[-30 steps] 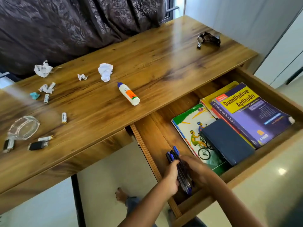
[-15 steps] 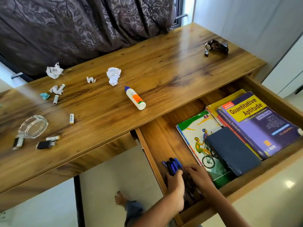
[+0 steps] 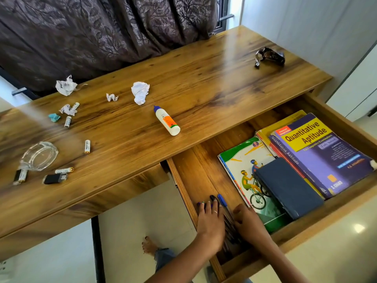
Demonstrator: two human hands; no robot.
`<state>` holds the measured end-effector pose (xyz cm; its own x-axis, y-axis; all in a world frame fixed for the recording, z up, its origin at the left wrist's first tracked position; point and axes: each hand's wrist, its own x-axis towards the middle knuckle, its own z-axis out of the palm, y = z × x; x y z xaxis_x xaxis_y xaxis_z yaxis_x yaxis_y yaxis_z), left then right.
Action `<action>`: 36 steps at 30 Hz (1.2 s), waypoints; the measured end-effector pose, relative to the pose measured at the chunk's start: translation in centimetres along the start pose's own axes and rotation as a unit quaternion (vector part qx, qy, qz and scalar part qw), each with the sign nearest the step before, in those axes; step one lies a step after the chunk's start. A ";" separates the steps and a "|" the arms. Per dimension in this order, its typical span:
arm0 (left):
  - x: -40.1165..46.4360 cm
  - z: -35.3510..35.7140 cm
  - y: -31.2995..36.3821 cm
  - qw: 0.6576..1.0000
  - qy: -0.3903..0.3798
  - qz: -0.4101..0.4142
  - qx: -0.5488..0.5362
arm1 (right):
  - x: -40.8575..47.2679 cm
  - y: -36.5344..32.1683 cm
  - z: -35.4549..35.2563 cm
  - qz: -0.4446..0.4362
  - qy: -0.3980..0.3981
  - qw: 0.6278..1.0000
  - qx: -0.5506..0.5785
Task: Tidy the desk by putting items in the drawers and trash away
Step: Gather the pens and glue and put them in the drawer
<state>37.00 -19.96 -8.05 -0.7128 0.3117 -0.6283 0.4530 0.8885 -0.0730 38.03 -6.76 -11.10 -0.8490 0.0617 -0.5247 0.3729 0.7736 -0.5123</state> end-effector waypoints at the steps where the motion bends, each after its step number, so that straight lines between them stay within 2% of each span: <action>1: -0.1 0.1 0.0 0.999 -0.020 -0.008 0.043 | 0.0 0.0 0.0 -0.001 -0.002 1.000 -0.003; 4: -0.6 0.0 0.2 0.991 -0.048 -0.016 0.123 | 0.0 0.0 -0.1 0.000 -0.017 1.000 -0.012; 8: -0.4 -0.3 -0.1 0.992 -0.024 -0.040 0.118 | 0.0 -0.2 -0.1 -0.010 -0.036 0.998 -0.056; 10: 0.1 -1.1 -0.8 0.994 -0.003 -0.066 0.084 | -0.1 -0.2 -0.3 -0.013 -0.035 0.996 -0.078; 13: 1.1 -2.7 -1.7 0.993 0.029 -0.113 -0.022 | -0.2 0.0 -0.6 -0.015 -0.041 0.995 -0.094; 19: 2.7 -4.6 -2.5 0.974 0.039 -0.101 -0.198 | 0.0 0.5 -0.6 -0.029 -0.066 0.993 -0.094; 23: 3.5 -3.9 -2.7 0.963 0.016 -0.078 -0.257 | 0.2 0.6 -0.2 -0.050 -0.075 0.992 -0.087; 25: 3.4 -3.8 -2.7 0.970 0.038 -0.072 -0.230 | 0.2 0.7 -0.1 -0.051 -0.078 0.992 -0.082; 28: 3.0 -4.1 -3.6 0.986 0.124 -0.088 -0.073 | 0.3 0.7 -0.2 -0.051 -0.082 0.992 -0.078; 29: 2.9 -4.2 -4.2 0.987 0.127 -0.097 -0.021 | 0.3 0.8 -0.2 -0.050 -0.083 0.992 -0.078; 32: 2.8 -4.2 -5.7 0.986 0.069 -0.121 0.086 | 0.4 0.9 -0.1 -0.047 -0.082 0.992 -0.080; 36: 3.0 -4.4 -5.4 0.992 0.023 -0.079 0.091 | 0.5 0.9 0.0 -0.046 -0.083 0.992 -0.078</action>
<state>30.04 -22.38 -6.09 -0.8043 0.1928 -0.5620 0.4204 0.8531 -0.3089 37.94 -6.03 -11.77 -0.7987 -0.1086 -0.5919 0.2227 0.8604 -0.4584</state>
